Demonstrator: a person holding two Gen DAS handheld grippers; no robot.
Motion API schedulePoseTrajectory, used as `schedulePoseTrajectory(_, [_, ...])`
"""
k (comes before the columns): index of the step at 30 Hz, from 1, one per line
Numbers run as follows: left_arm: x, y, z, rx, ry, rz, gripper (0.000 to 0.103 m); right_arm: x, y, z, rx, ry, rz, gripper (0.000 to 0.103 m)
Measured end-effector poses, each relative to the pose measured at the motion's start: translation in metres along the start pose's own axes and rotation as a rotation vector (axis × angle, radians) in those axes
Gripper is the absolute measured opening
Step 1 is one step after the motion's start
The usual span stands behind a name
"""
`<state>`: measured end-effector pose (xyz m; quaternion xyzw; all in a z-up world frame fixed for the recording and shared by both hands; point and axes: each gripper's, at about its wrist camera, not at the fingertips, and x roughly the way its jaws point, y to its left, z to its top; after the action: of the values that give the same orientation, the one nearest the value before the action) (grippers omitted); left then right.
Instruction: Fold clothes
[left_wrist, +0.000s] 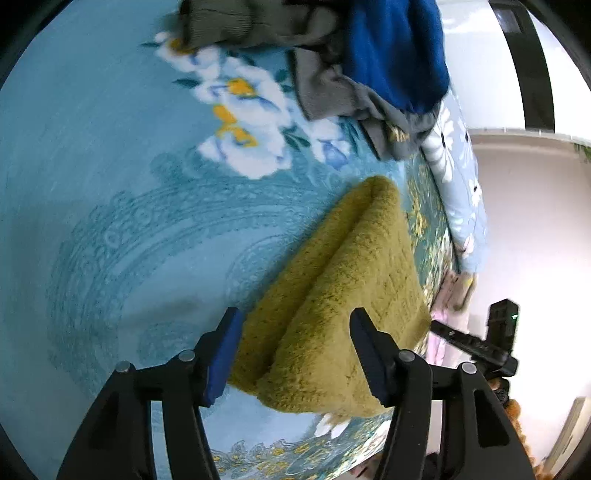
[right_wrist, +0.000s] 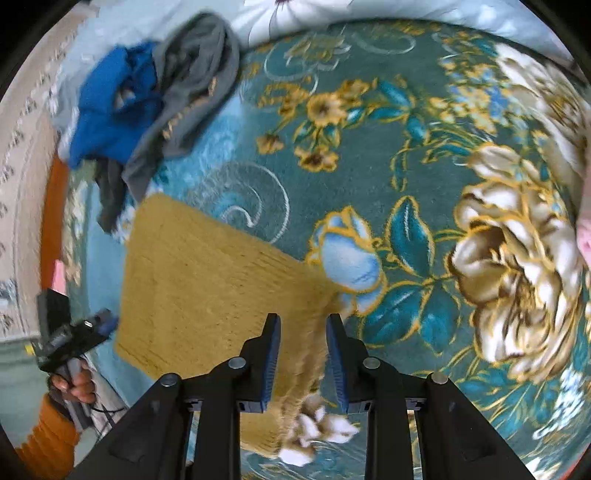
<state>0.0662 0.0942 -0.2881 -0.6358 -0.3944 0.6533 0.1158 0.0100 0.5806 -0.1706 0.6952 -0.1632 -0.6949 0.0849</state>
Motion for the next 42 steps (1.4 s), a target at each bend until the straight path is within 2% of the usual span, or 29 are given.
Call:
schedulePoseTrajectory(4, [0.021,-0.008,0.008,0.069,0.062,0.045,0.062,-0.009,0.004,-0.024,0.041,-0.05,0.026,0.028])
schedulePoseTrajectory(7, [0.036,-0.003,0.015,0.066,0.089,0.106,0.062,-0.012,0.008,-0.044,0.062,-0.063,0.041,0.028])
schedulePoseTrajectory(16, [0.05,-0.003,0.018,0.093,0.159,0.06,0.064,-0.009,-0.002,-0.092,0.192,-0.076,0.079,0.028])
schedulePoseTrajectory(18, [0.05,-0.003,0.017,0.088,0.157,0.062,0.062,-0.009,-0.003,-0.098,0.212,-0.08,0.086,0.028])
schedulePoseTrajectory(23, [0.048,-0.008,0.007,0.075,0.119,0.084,0.045,-0.015,-0.002,-0.105,0.24,-0.102,0.098,0.028])
schedulePoseTrajectory(25, [0.045,-0.011,0.003,0.081,0.101,0.094,0.033,-0.017,-0.002,-0.107,0.253,-0.111,0.101,0.028])
schedulePoseTrajectory(27, [0.038,-0.012,-0.001,0.078,0.081,0.096,0.029,-0.019,-0.001,-0.109,0.262,-0.117,0.101,0.028])
schedulePoseTrajectory(33, [0.015,-0.016,-0.027,0.087,0.031,0.099,0.026,-0.021,0.009,-0.119,0.266,-0.119,0.104,0.028])
schedulePoseTrajectory(39, [-0.009,0.027,-0.073,0.003,0.03,0.128,0.026,-0.016,0.019,-0.126,0.262,-0.109,0.115,0.028])
schedulePoseTrajectory(42, [-0.007,0.041,-0.087,-0.03,0.047,0.135,0.026,-0.008,0.026,-0.127,0.262,-0.093,0.121,0.028])
